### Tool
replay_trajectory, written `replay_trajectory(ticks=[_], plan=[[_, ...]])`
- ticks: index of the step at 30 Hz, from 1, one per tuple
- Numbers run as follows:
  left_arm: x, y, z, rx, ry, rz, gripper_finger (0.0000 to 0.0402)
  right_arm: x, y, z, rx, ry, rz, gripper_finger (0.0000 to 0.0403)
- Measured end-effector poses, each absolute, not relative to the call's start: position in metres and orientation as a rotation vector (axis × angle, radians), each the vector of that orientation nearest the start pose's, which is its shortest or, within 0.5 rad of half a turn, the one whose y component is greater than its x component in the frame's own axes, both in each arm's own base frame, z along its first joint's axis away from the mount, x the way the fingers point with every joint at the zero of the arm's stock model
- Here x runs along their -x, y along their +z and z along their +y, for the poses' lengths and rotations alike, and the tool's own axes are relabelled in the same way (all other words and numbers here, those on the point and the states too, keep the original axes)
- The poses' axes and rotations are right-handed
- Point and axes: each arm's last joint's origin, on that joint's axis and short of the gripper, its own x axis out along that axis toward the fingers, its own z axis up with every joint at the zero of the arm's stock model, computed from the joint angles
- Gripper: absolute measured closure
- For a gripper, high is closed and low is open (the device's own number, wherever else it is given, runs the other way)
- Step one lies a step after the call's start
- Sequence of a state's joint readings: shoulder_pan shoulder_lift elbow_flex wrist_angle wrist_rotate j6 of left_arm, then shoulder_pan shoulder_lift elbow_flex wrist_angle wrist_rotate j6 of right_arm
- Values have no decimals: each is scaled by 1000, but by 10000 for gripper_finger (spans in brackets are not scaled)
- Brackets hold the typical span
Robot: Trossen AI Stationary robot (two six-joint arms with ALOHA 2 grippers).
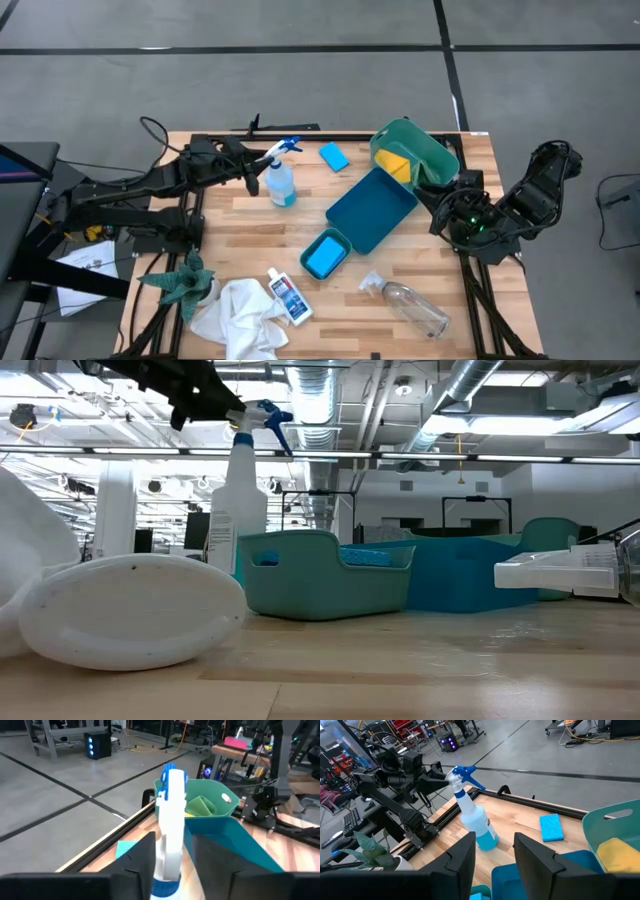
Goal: Pick & Place Kitchen Items
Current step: Put the blue spray bottle into the blue bin
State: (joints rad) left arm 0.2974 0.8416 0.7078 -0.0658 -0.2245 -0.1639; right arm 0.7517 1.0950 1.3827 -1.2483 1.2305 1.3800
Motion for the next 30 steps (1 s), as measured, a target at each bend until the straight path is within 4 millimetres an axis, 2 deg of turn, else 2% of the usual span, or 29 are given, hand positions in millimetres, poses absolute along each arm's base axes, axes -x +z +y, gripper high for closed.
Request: replay_trajectory(ticks=[6,11,17,26,30], plan=[[-166,315,58,182,532,130,226,-137,402,90,-516,-667,127,276],[-158,320,54,216,498,88,207,-136,402,90,-515,-667,127,276],[-154,329,47,289,296,17,213,-136,402,90,-510,-667,129,276],[-160,338,48,317,256,-83,224,-136,401,90,-505,-668,132,276],[-161,353,49,249,277,-158,221,-136,401,90,-506,-668,131,276]])
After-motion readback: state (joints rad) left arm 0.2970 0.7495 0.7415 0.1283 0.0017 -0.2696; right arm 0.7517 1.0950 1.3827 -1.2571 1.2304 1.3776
